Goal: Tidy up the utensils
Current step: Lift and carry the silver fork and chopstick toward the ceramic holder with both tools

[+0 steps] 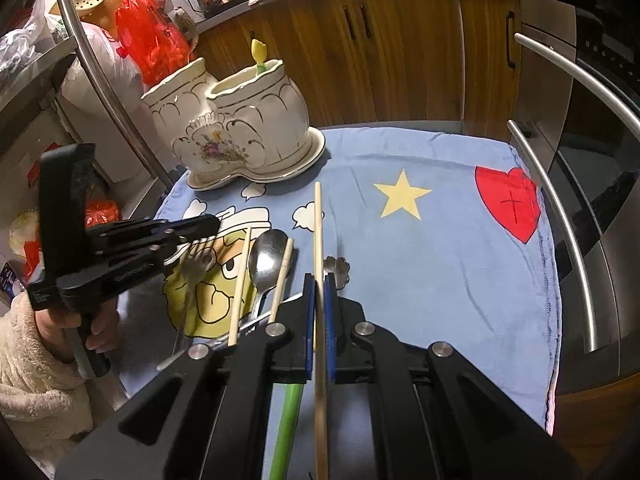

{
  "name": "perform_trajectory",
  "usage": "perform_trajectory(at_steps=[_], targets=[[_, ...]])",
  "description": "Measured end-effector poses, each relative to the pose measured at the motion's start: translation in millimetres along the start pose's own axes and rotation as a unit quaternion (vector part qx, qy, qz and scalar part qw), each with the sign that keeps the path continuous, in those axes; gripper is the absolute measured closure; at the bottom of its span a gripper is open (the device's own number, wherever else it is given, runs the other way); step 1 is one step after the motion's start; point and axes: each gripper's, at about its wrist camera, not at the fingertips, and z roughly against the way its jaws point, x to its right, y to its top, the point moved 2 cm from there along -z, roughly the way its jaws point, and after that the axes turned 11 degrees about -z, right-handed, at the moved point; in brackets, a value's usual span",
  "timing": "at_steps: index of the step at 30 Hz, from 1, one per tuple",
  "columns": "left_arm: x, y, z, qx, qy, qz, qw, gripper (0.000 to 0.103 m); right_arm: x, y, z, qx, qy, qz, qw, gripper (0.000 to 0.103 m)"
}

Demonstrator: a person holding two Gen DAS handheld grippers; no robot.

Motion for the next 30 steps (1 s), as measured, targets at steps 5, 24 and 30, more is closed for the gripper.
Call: perform_trajectory(at_steps=[5, 24, 30], targets=[[4.1, 6.2, 23.9, 0.023, 0.007, -0.015, 0.9996, 0.099, -3.3, 2.2, 3.5, 0.007, 0.003, 0.000, 1.000, 0.098], [-7.6, 43.6, 144.9, 0.164, 0.106, -0.042, 0.9798, 0.099, -43.1, 40.0, 29.4, 0.095, 0.048, 0.018, 0.994, 0.098], [-15.0, 69.3, 183.7, 0.215, 0.148, -0.053, 0.9640, 0.099, -59.2, 67.6, 34.3, 0.138, 0.071, 0.015, 0.988, 0.098]])
